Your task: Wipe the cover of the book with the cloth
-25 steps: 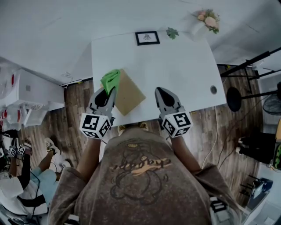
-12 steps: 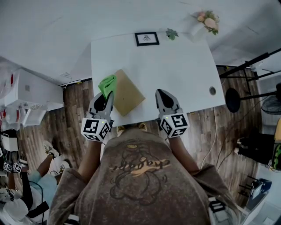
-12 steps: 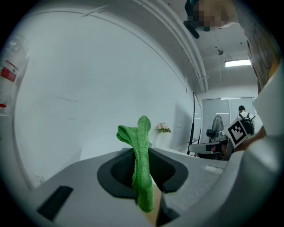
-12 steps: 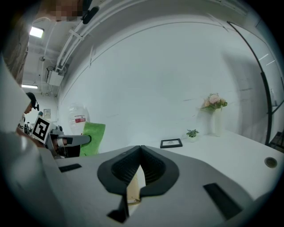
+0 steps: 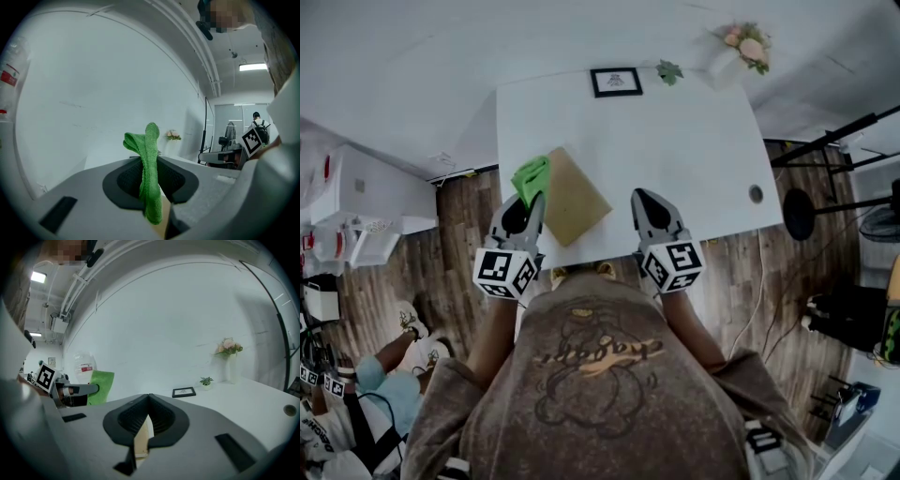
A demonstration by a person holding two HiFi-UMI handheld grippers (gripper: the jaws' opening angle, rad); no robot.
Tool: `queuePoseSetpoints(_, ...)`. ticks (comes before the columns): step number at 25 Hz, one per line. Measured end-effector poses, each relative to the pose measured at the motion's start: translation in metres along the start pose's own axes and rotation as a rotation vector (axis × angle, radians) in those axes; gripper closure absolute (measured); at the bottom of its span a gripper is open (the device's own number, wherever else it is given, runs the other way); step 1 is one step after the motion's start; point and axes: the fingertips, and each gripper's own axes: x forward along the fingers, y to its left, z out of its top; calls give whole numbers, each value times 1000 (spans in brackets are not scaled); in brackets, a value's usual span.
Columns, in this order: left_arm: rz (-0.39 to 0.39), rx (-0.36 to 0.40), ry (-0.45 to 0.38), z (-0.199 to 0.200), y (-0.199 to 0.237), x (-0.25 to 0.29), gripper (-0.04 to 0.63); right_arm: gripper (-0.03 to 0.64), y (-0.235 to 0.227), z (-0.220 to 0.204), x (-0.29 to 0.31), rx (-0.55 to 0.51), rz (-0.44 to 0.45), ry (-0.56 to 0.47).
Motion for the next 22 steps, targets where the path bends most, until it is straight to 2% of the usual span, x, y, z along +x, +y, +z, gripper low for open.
queuePoseSetpoints(22,6,-76,28,-6,4,6,528,623,1,1,8,5,21,6)
